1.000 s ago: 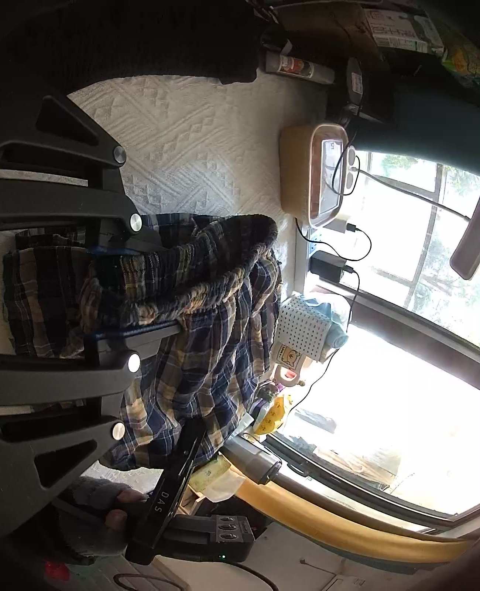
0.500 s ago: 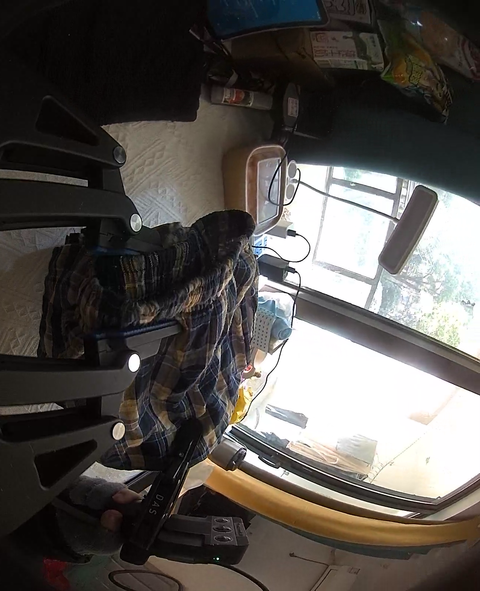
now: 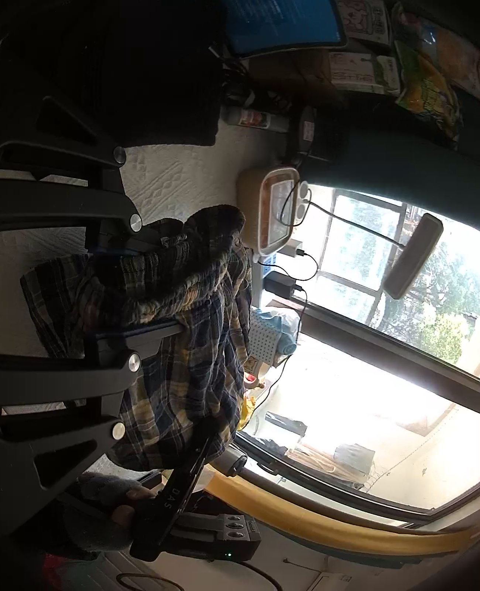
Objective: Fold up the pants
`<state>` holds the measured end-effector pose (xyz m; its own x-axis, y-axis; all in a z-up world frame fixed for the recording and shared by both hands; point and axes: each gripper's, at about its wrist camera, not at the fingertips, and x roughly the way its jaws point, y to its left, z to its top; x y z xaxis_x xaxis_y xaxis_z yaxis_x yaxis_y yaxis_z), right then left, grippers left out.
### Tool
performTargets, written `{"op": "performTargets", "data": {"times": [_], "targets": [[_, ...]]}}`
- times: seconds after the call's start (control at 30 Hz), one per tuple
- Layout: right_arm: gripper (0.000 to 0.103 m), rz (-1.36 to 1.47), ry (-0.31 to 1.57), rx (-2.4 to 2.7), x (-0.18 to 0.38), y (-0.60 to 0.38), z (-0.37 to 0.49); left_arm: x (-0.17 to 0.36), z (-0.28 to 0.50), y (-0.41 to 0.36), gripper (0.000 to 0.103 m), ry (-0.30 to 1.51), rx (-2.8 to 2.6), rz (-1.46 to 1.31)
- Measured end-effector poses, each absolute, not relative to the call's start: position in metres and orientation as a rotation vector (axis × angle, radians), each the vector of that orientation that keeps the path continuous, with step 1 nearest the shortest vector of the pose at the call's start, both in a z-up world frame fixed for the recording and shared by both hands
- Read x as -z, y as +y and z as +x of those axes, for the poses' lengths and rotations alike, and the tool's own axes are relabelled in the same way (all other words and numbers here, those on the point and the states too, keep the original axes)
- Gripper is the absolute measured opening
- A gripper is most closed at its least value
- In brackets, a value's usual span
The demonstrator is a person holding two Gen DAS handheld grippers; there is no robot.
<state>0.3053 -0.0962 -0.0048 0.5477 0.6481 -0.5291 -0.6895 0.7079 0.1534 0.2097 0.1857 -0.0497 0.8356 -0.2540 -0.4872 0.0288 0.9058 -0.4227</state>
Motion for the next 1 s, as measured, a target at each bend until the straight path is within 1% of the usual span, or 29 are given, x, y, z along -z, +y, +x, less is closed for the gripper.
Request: {"op": "performTargets", "data": {"times": [0.4,0.43,0.5,0.53,0.57,0.67,0.83,1.0], "targets": [[0.010,-0.053,0.767,-0.699,0.081,-0.137,0.344,0.123,0.241,0.147,0.029,0.796,0.219,-0.472],[0.010,-0.048,0.782,-0.698,0.088,-0.140,0.344,0.129,0.240,0.145,0.030,0.818,0.222,-0.476],[0.010,-0.042,0.809,-0.695,0.100,-0.146,0.343,0.139,0.237,0.143,0.044,0.853,0.219,-0.475],[0.010,-0.040,0.819,-0.692,0.105,-0.149,0.342,0.143,0.235,0.144,0.056,0.871,0.211,-0.474],[0.010,-0.036,0.828,-0.690,0.109,-0.151,0.342,0.146,0.231,0.145,0.065,0.883,0.205,-0.476],[0.010,-0.021,0.849,-0.692,0.119,-0.157,0.341,0.145,0.225,0.155,0.078,0.891,0.186,-0.476],[0.010,-0.021,0.863,-0.686,0.132,-0.164,0.336,0.138,0.247,0.160,0.081,0.871,0.205,-0.470],[0.010,-0.018,0.876,-0.669,0.136,-0.170,0.335,0.140,0.268,0.168,0.081,0.884,0.285,-0.601]]}}
